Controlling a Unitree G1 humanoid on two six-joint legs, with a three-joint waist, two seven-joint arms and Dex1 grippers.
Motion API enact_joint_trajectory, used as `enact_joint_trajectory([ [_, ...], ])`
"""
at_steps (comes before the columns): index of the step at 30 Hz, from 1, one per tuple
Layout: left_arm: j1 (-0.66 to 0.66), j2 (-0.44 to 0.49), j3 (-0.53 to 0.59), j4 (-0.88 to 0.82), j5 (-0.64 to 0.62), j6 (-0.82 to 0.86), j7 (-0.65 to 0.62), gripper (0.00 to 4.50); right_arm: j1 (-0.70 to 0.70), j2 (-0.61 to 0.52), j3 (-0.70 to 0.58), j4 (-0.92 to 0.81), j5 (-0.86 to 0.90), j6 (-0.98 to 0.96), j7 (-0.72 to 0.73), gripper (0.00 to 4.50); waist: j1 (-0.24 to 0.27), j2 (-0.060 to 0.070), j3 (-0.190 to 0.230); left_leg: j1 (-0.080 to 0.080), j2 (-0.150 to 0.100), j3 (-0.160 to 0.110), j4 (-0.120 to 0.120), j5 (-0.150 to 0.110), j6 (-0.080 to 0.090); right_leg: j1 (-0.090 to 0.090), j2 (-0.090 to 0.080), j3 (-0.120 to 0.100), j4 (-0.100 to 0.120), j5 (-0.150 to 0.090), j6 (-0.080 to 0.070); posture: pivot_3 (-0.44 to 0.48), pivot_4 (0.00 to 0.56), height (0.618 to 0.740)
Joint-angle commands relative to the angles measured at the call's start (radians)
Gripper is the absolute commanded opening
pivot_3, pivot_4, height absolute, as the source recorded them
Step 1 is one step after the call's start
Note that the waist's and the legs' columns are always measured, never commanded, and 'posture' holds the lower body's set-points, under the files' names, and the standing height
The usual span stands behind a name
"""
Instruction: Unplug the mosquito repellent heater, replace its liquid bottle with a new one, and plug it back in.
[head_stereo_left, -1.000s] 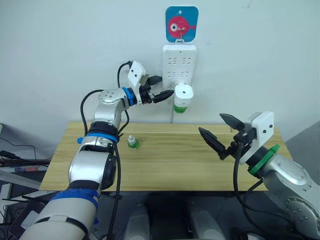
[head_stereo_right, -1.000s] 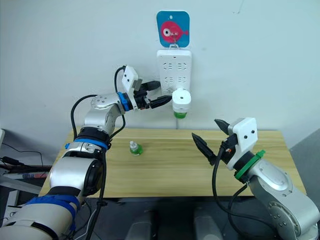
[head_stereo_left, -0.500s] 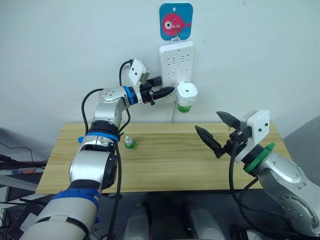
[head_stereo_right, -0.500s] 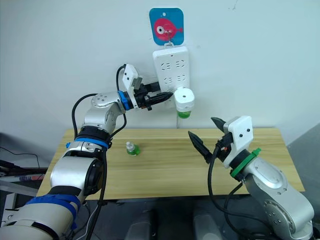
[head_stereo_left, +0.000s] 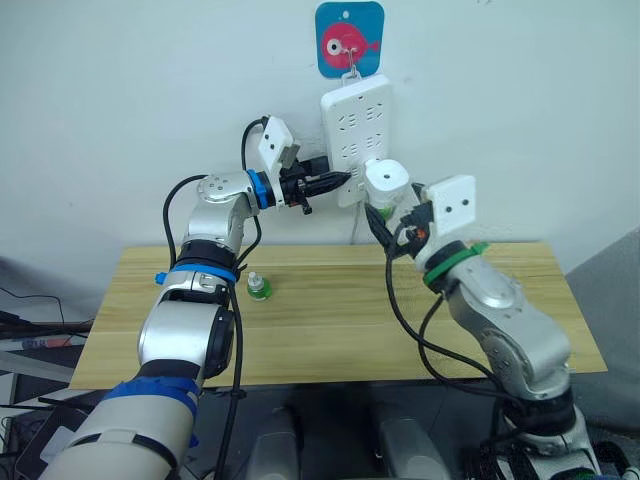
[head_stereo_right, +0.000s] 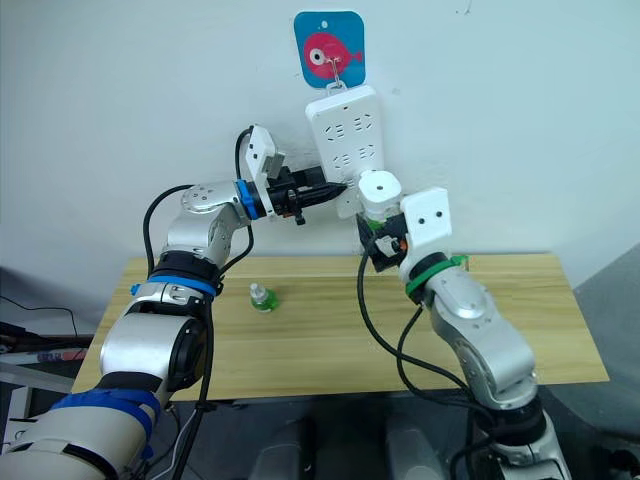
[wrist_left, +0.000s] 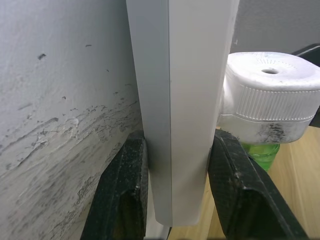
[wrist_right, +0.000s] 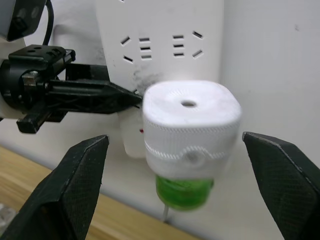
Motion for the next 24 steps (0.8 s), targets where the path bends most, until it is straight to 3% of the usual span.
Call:
enact_joint_trajectory([
  [1, -0.012, -0.001, -0.006, -0.033, 0.009, -0.018, 0.015, 1.32, -0.057, 0.011, -0.020, 0.054, -0.032, -0.063, 0.041, 4.50, -0.001, 0.000, 0.000, 0.000, 0.000, 0.000, 0.000, 0.000, 0.000, 0.000, 0.000, 0.000, 0.000, 0.000, 0.000, -0.179, 0.249, 0.740],
  [10, -0.004, 0.002, -0.004, -0.037, 0.008, -0.020, 0.016, 1.32, -0.158, 0.044, -0.044, 0.199, -0.053, -0.109, 0.108, 4.50, 0.001, 0.001, 0.001, 0.000, 0.000, 0.000, 0.000, 0.000, 0.000, 0.000, 0.000, -0.001, 0.000, 0.001, 0.000, -0.171, 0.246, 0.740],
  [16, 0.000, 0.001, -0.003, -0.039, 0.007, -0.022, 0.018, 1.32, -0.173, 0.066, -0.062, 0.209, -0.078, -0.069, 0.096, 2.94, 0.001, 0.001, 0.001, 0.000, 0.000, -0.001, 0.000, 0.000, 0.000, 0.000, 0.000, -0.001, 0.001, 0.001, 0.000, -0.176, 0.244, 0.740],
  [19, 0.002, 0.001, -0.007, -0.037, 0.015, -0.028, 0.027, 1.32, -0.169, 0.063, -0.069, 0.168, -0.076, -0.039, 0.098, 2.97, 0.001, 0.001, 0.001, 0.000, 0.000, -0.001, 0.000, 0.000, 0.000, 0.000, 0.000, -0.001, 0.001, 0.001, 0.000, -0.177, 0.242, 0.740],
  [24, 0.007, 0.016, -0.017, -0.011, 0.047, -0.057, 0.075, 1.32, -0.104, 0.046, -0.096, -0.052, -0.038, 0.140, 0.091, 2.97, 0.005, 0.001, 0.001, -0.002, 0.001, -0.003, 0.000, 0.000, 0.000, -0.001, -0.001, -0.003, 0.000, 0.003, -0.004, -0.179, 0.241, 0.740],
])
